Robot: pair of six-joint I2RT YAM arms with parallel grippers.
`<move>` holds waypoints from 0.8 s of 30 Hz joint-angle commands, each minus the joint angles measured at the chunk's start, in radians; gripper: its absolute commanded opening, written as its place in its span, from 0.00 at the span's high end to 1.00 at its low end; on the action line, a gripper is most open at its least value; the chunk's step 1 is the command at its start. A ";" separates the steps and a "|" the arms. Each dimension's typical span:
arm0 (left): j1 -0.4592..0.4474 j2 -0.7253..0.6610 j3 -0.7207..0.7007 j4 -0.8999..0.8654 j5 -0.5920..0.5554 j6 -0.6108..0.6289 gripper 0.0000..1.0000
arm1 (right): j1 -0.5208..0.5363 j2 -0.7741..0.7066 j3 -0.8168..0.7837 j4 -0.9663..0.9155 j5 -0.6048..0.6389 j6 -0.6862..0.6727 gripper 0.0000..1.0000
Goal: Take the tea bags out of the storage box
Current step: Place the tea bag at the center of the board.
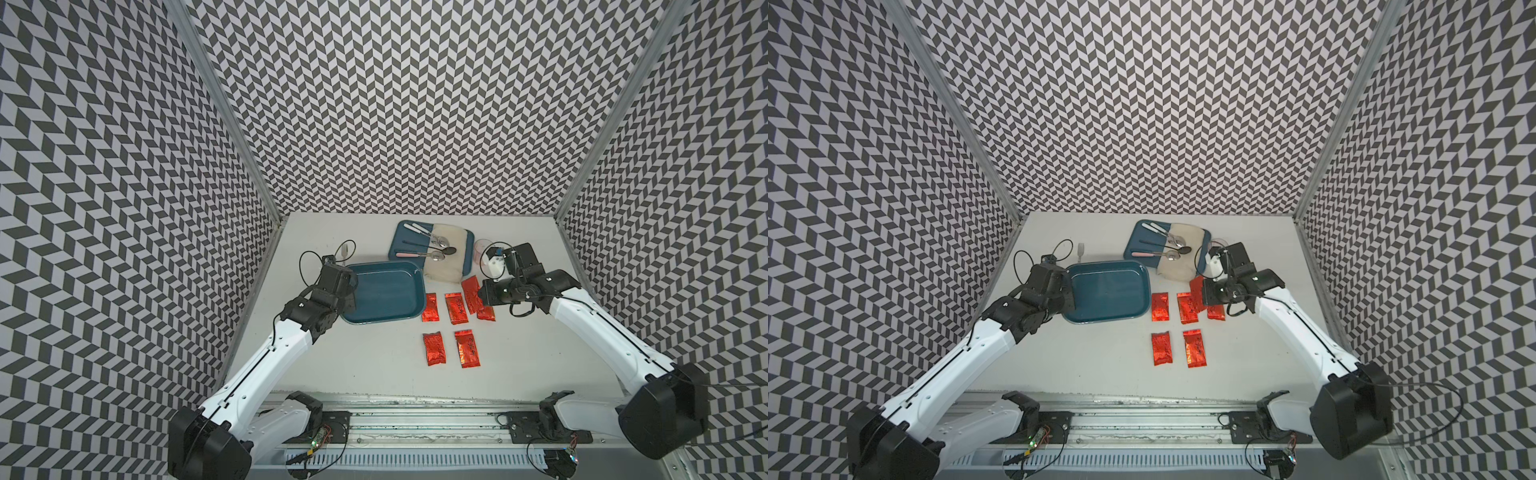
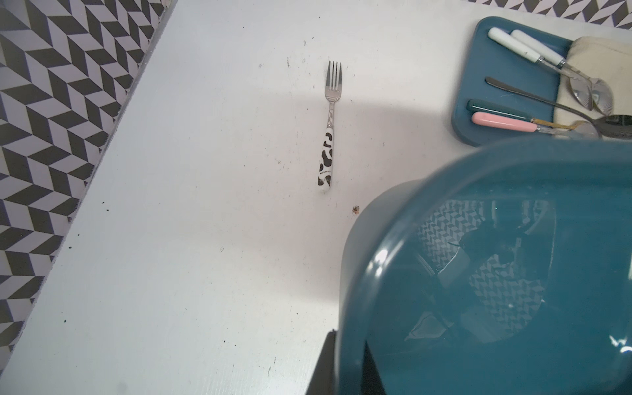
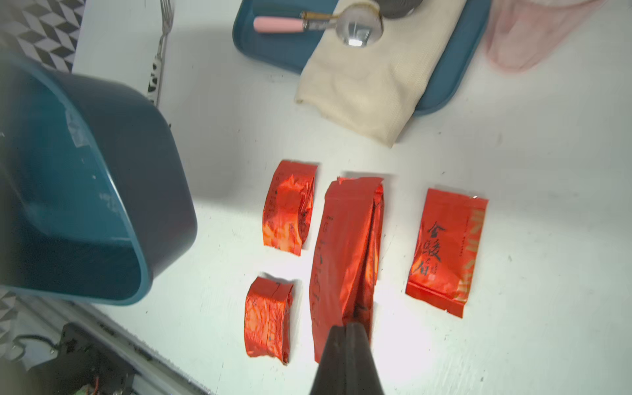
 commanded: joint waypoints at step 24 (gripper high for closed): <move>0.005 -0.028 -0.005 0.023 0.027 0.009 1.00 | 0.027 -0.160 -0.228 -0.015 0.207 0.158 1.00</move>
